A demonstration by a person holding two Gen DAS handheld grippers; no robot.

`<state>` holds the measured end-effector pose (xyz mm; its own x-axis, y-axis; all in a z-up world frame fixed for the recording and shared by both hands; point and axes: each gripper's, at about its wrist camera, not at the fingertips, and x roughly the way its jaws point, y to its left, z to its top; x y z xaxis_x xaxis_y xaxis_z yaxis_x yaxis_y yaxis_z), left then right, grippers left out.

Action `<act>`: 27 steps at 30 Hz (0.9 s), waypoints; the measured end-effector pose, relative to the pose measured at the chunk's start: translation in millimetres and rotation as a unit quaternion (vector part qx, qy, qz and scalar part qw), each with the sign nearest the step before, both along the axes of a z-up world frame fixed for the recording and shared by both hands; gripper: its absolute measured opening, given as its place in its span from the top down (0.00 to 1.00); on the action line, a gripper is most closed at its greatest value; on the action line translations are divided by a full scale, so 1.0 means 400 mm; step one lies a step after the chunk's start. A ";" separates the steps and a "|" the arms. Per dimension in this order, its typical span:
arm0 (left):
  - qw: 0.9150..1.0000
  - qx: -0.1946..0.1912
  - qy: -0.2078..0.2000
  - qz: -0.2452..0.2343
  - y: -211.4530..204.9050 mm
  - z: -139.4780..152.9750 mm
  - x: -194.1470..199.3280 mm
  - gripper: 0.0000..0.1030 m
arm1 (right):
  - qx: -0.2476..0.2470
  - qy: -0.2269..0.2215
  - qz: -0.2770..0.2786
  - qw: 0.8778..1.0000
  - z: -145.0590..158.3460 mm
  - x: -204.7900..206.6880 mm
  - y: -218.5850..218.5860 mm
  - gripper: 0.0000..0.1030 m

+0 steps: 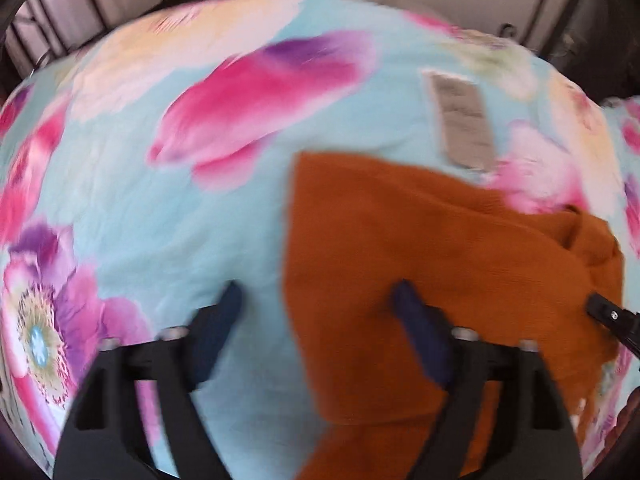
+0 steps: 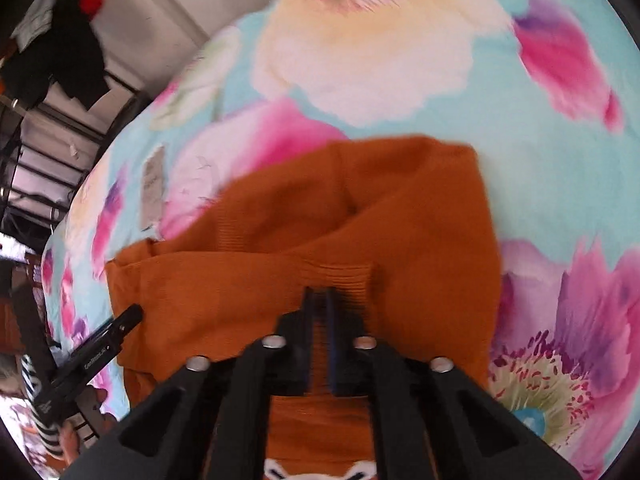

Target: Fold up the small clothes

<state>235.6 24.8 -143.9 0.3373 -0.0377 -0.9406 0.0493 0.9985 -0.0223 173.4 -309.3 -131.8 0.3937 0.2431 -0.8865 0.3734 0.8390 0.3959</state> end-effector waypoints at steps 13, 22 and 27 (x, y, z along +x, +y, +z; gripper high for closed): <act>0.992 0.105 0.046 -0.061 -0.021 -0.020 -0.150 0.12 | -0.026 0.007 0.045 0.999 0.023 -0.114 0.037 0.96; 0.994 0.056 0.013 -0.095 -0.030 0.131 -0.348 0.14 | -0.037 -0.033 0.056 0.997 0.163 -0.314 0.106 0.63; 0.992 0.055 0.039 -0.105 -0.044 0.076 -0.471 0.14 | -0.059 0.005 0.098 0.993 0.120 -0.407 0.168 0.64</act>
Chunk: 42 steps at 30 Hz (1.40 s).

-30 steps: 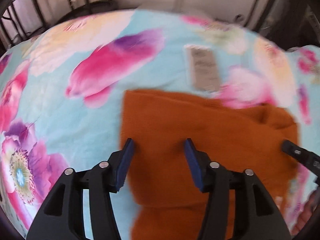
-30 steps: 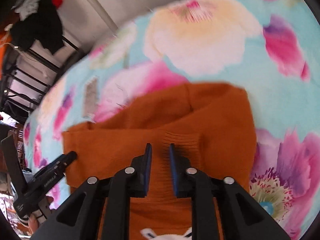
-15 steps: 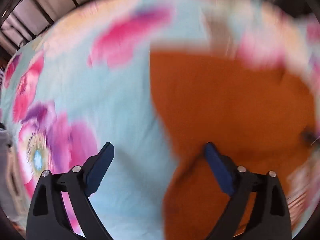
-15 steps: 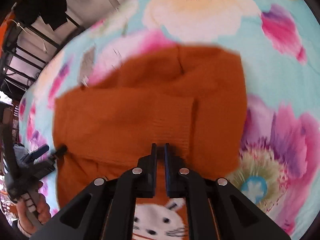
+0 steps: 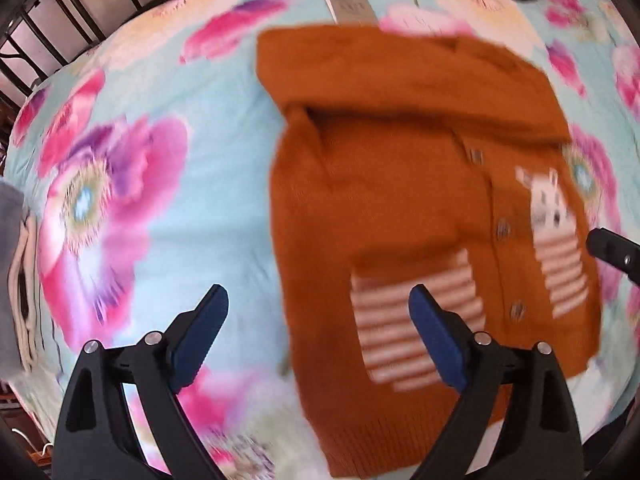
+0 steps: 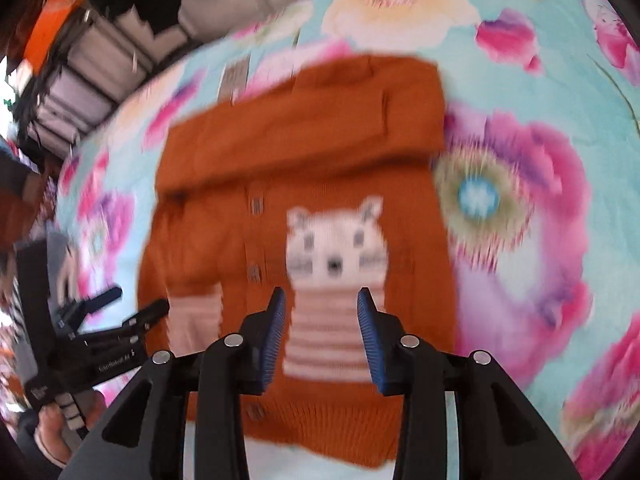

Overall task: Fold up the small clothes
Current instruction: 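Move both tools to the ribbed hem and close the right tool on it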

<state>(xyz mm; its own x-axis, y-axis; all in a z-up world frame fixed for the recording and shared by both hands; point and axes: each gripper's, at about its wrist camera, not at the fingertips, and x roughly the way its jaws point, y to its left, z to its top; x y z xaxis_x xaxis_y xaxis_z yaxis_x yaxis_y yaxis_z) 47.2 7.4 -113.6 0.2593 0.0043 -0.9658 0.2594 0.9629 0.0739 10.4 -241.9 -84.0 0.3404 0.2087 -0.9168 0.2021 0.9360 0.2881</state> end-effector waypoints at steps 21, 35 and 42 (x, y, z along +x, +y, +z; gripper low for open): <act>0.986 -0.077 0.138 0.049 0.104 0.001 -0.082 0.13 | -0.023 0.051 -0.006 0.998 0.027 -0.118 -0.098 0.45; 0.978 -0.126 0.166 0.031 0.095 -0.102 -0.047 0.10 | 0.101 0.113 -0.036 0.988 -0.128 -0.149 -0.116 0.48; 0.978 -0.144 0.149 0.016 0.107 -0.075 -0.075 0.25 | 0.109 0.124 -0.030 0.986 -0.124 -0.147 -0.063 0.75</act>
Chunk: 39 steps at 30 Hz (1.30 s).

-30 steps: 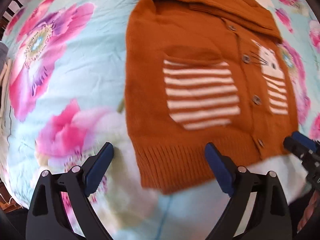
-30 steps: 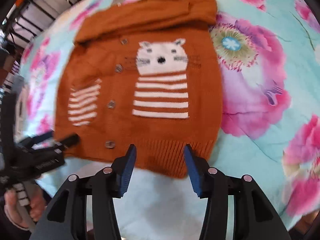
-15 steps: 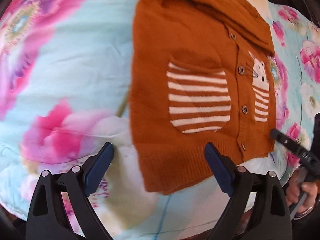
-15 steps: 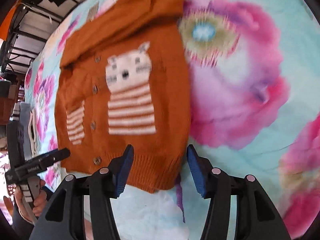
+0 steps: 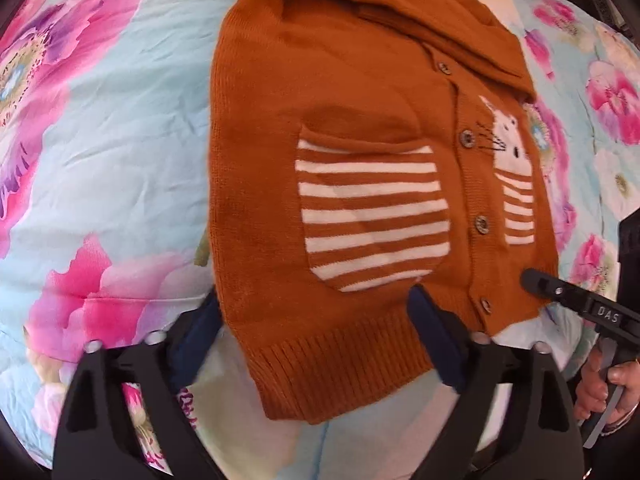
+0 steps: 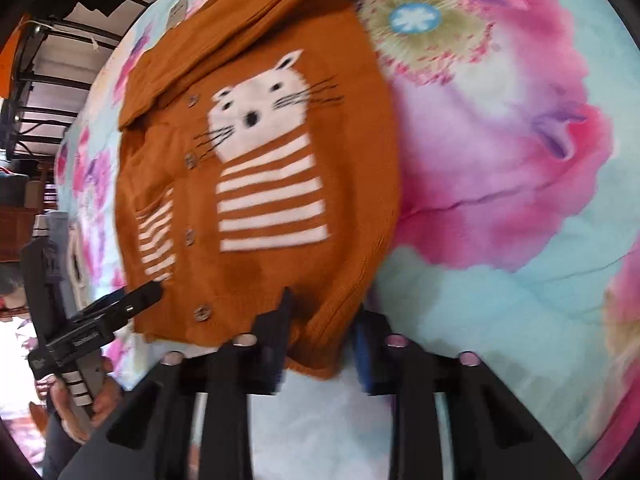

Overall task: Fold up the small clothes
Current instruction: 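Move both tools to the ribbed hem and close the right tool on it, then close the left tool on the hem and lift it with both tools toward the collar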

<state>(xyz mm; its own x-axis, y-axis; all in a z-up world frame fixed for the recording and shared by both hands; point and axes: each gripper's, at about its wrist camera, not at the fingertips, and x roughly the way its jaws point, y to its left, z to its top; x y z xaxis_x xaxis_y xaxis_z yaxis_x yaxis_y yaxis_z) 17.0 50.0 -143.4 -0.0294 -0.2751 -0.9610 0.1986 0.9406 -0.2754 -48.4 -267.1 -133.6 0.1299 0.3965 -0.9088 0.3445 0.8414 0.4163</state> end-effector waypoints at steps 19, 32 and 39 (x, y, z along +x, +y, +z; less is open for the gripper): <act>0.997 -0.052 0.039 0.032 0.059 -0.032 -0.003 0.64 | 0.029 -0.002 -0.042 0.999 0.005 -0.012 -0.015 0.91; 0.994 -0.074 0.053 0.055 0.065 -0.045 -0.011 0.49 | 0.026 0.014 -0.050 0.998 -0.028 -0.041 -0.019 0.80; 0.995 -0.083 0.039 0.035 0.045 -0.023 -0.010 0.90 | 0.045 -0.034 -0.043 0.998 0.038 -0.028 -0.011 0.95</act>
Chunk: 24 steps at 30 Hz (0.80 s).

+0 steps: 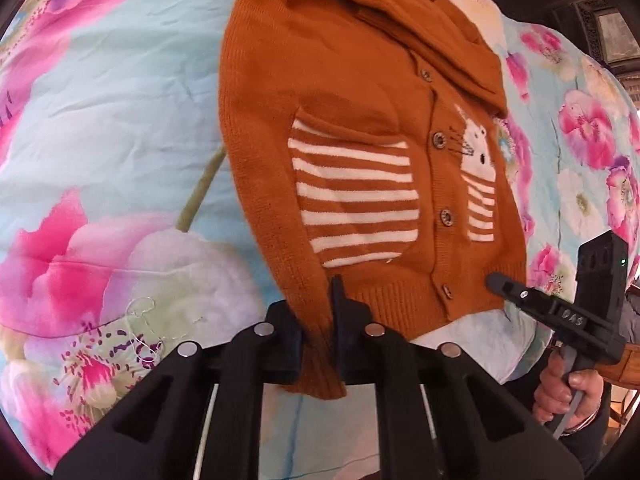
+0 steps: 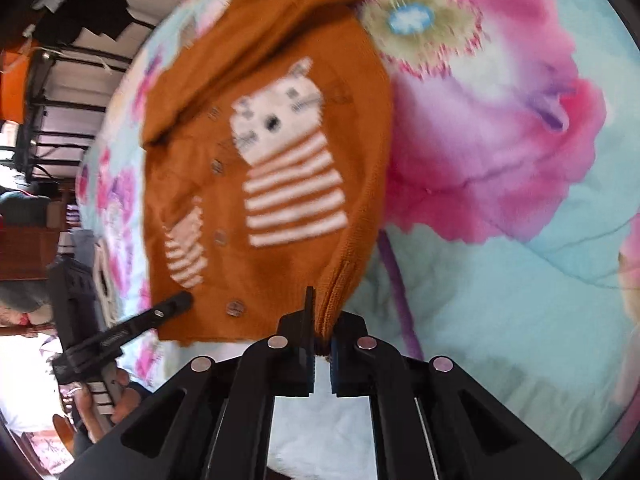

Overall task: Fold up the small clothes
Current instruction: 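Close the left tool on the hem and lift it with both tools toward the collar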

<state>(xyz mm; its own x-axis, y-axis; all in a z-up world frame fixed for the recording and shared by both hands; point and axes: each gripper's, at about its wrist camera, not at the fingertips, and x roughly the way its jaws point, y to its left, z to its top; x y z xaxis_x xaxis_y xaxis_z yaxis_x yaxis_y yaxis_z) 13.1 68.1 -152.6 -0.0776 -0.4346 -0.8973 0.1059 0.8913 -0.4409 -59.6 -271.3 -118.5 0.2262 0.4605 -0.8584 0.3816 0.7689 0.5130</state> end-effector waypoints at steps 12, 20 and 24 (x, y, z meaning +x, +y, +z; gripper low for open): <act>0.997 -0.038 -0.070 0.024 -0.009 0.131 0.067 0.91 | 0.058 -0.069 -0.047 0.995 0.103 0.027 -0.047 0.95; 0.993 -0.040 -0.109 0.028 -0.020 0.198 0.169 0.91 | 0.056 -0.109 -0.062 0.990 0.181 0.124 -0.077 0.95; 0.991 -0.034 -0.124 0.029 -0.031 0.214 0.233 0.91 | 0.048 -0.115 -0.061 0.990 0.196 0.178 -0.082 0.95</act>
